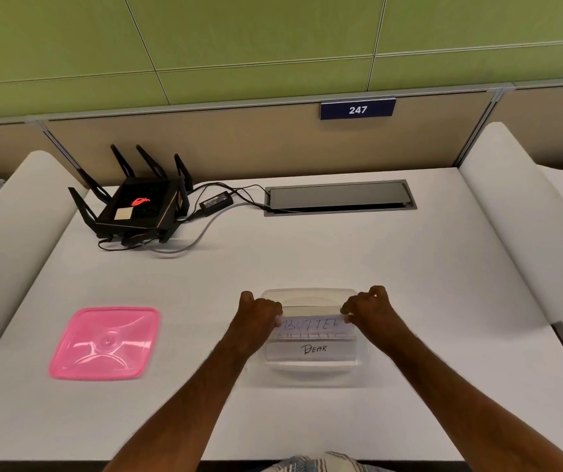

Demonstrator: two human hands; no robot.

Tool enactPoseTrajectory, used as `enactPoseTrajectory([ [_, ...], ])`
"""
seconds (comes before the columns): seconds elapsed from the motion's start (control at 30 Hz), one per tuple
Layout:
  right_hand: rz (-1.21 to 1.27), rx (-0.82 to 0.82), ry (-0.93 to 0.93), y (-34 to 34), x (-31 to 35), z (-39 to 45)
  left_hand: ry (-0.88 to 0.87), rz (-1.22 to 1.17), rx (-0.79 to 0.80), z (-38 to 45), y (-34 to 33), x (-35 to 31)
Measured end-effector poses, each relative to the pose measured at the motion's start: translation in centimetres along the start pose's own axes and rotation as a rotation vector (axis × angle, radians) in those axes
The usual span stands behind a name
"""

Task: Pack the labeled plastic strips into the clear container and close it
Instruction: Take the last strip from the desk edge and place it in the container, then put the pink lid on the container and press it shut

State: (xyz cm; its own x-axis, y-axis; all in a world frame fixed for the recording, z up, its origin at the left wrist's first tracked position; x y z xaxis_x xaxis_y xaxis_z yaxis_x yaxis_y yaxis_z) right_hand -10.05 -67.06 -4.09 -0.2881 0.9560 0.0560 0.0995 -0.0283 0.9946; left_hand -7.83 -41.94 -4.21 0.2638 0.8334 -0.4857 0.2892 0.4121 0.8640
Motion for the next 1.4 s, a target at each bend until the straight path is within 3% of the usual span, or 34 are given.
enactPoseTrajectory([
  [0.13,-0.195,0.05,-0.001,-0.7,0.4,0.0,-0.016,0.09,0.038,0.4,-0.2,0.1],
  [0.4,-0.277,-0.026,0.008,-0.4,0.7,0.6,-0.1,0.149,0.014,1.2,0.0,-0.5],
  [0.63,-0.26,0.021,-0.049,-0.7,0.2,1.4,-0.197,0.324,0.044,1.7,1.0,-2.0],
  [0.83,-0.092,-0.086,-0.053,-0.1,0.2,0.9,-0.239,0.387,0.094,2.3,-0.2,-0.6],
  [0.9,-0.014,-0.154,-0.077,0.3,0.2,0.6,-0.263,0.351,0.062,1.8,0.3,-1.2],
  [1.13,0.161,-0.268,-0.146,1.3,0.7,1.1,-0.305,0.076,-0.264,0.7,2.5,-0.5],
  [1.4,0.123,-0.207,-0.116,2.1,4.5,4.9,0.061,-0.007,-0.43,-0.3,5.7,5.2],
])
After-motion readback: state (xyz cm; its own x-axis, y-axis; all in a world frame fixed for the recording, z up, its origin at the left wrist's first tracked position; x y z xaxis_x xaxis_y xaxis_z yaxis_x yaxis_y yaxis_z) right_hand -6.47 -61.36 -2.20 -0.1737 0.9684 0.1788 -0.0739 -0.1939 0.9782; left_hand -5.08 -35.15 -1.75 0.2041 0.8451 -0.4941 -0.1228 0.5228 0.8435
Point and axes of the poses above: each hand's wrist, its own z-axis towards the middle knuckle, its own y-axis out of the back of the hand, x = y × z, the point moved 6 cm from there along z, towards the middle knuckle, and after that the axes turned 10 degrees about -z, right-handed, at the moved point
